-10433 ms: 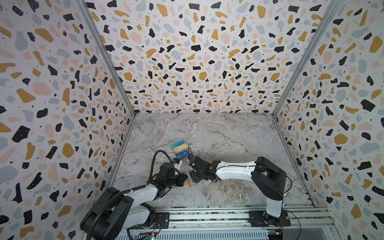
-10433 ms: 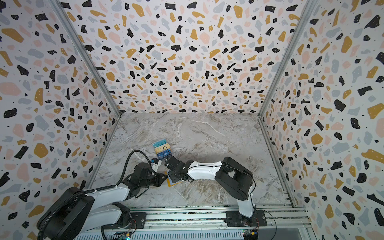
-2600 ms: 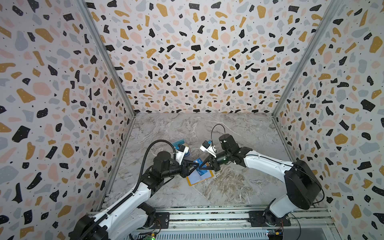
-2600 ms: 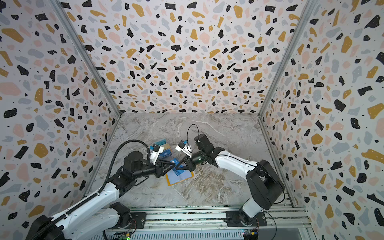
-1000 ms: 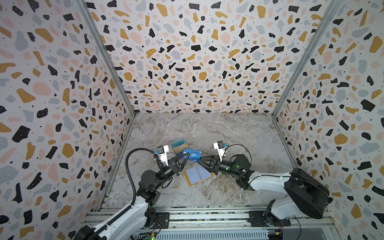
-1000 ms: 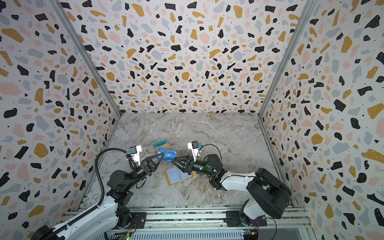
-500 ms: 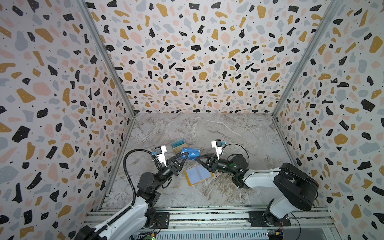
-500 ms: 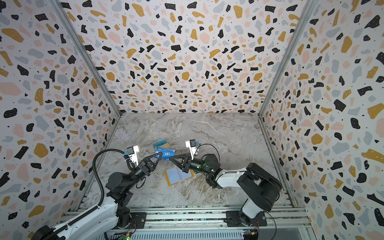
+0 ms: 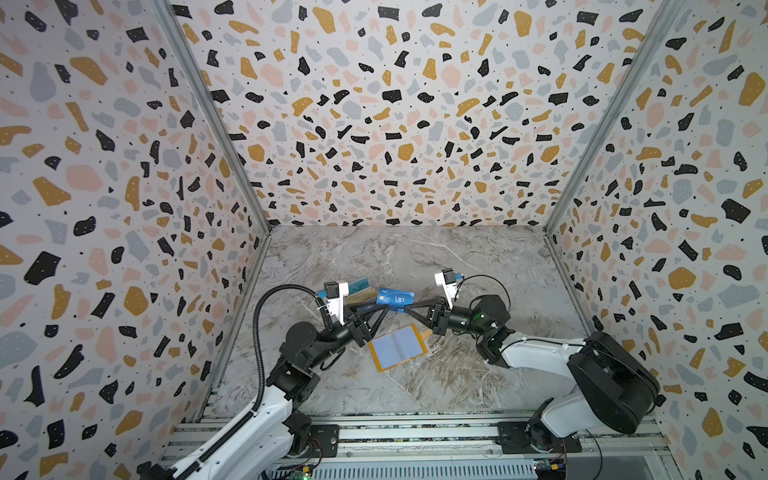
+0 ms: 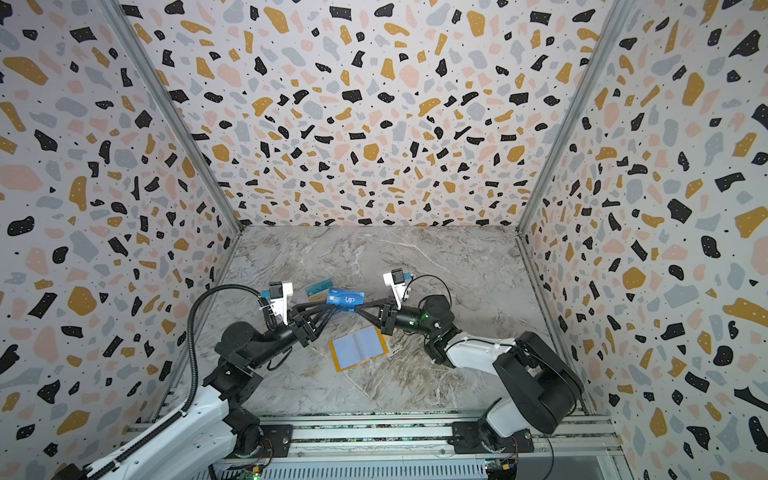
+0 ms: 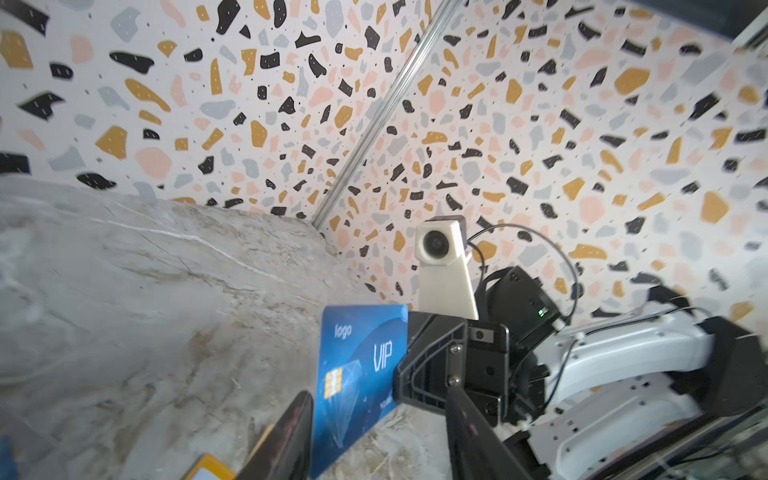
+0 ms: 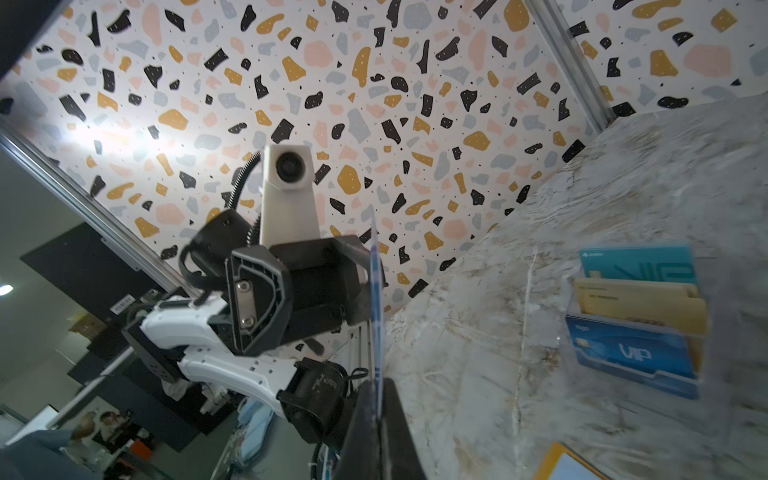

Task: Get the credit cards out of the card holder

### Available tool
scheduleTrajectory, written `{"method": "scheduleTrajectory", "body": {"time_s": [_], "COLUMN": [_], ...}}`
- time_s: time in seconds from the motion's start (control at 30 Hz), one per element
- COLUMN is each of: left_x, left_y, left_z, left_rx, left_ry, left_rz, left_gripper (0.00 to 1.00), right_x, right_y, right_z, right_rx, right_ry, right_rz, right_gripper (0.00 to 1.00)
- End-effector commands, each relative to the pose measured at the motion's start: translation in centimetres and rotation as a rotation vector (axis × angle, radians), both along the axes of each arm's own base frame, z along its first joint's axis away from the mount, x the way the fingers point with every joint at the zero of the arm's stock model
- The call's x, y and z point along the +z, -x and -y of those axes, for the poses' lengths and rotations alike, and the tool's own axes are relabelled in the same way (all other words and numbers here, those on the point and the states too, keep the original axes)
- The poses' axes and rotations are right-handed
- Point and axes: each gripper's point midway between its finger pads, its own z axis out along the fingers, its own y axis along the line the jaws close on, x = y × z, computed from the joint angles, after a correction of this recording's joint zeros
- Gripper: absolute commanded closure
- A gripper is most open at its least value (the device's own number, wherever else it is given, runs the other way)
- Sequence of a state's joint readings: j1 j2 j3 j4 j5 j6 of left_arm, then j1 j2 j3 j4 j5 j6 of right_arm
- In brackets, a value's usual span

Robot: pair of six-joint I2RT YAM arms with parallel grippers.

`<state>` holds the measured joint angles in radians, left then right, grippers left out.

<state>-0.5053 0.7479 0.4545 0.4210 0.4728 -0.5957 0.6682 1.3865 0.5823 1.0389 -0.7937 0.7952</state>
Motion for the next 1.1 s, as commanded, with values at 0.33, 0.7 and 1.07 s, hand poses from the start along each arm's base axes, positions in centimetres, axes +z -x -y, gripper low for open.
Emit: {"method": "scheduleTrajectory", "body": {"time_s": [0.33, 0.7, 1.07], "left_x": [-1.6, -4.2, -5.2], "left_y": [3.0, 4.6, 5.0], "left_z": [2.6, 2.7, 2.9], "left_rx": [-0.383, -0.542, -0.595], "left_ry": [-0.509, -0.599, -0.603], "left_rz": [0.122, 0.083, 0.045], "left_gripper": [0.49, 0.59, 0.74], "right_x": [-2.7, -2.9, -3.1], "right_y": [4.6, 4.7, 4.7], "right_z": [1.4, 1.1, 0.8], "right_rx": [0.259, 0.303, 0.335], "right_ry": [0.333, 0.381, 0.392], "right_rz": [0.156, 0.193, 0.209], "right_gripper": [1.0, 1.0, 1.0]}}
